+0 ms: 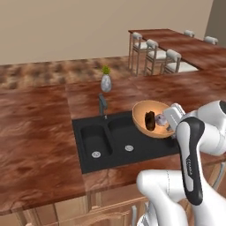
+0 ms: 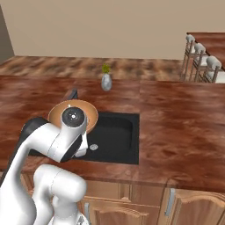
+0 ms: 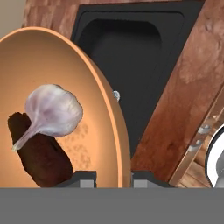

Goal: Dump the garlic and sweet potato from the bowl so the bowl can be washed. Place the bowl in the sink after clearing the leftovers.

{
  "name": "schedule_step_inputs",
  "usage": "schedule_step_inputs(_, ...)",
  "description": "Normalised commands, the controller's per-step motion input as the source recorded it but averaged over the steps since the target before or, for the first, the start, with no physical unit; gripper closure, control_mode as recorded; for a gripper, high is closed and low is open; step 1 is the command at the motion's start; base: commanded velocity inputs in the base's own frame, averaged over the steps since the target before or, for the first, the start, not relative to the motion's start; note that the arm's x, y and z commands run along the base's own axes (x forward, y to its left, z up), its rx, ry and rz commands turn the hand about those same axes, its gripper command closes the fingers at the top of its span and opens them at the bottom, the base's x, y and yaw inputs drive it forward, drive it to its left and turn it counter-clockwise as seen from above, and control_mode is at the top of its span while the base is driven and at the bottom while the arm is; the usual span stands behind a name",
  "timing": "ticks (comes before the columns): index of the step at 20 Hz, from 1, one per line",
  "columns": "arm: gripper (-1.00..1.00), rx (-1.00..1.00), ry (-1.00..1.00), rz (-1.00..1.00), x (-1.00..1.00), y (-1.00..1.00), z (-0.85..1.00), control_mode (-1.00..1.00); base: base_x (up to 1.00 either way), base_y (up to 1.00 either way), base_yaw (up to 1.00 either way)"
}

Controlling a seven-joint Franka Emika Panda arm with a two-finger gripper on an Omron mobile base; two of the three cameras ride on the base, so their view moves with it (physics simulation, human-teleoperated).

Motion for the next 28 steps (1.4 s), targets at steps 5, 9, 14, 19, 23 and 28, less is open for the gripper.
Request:
schedule_step_inputs(5,1.00,0.00,0.00,0.00,0.00,0.00,0.00,1.00,0.54,0.19,0.00)
schedule_step_inputs(9,1.00,-0.01,0.00,0.00,0.23,0.00,0.00,-1.00,0.29,0.03,0.00)
schedule_step_inputs(14,1.00,-0.01,0.00,0.00,0.53,-0.31,-0.07,-1.00,0.00,0.00,0.00)
schedule_step_inputs(19,1.00,-0.01,0.00,0.00,0.35,-0.30,-0.06,-1.00,0.00,0.00,0.00)
schedule_step_inputs(23,1.00,-0.13,0.04,0.00,0.23,0.19,-0.07,-1.00,0.00,0.00,0.00)
schedule_step_inputs(28,1.00,-0.28,0.07,0.01,0.10,0.64,-0.27,-1.00,0.00,0.00,0.00)
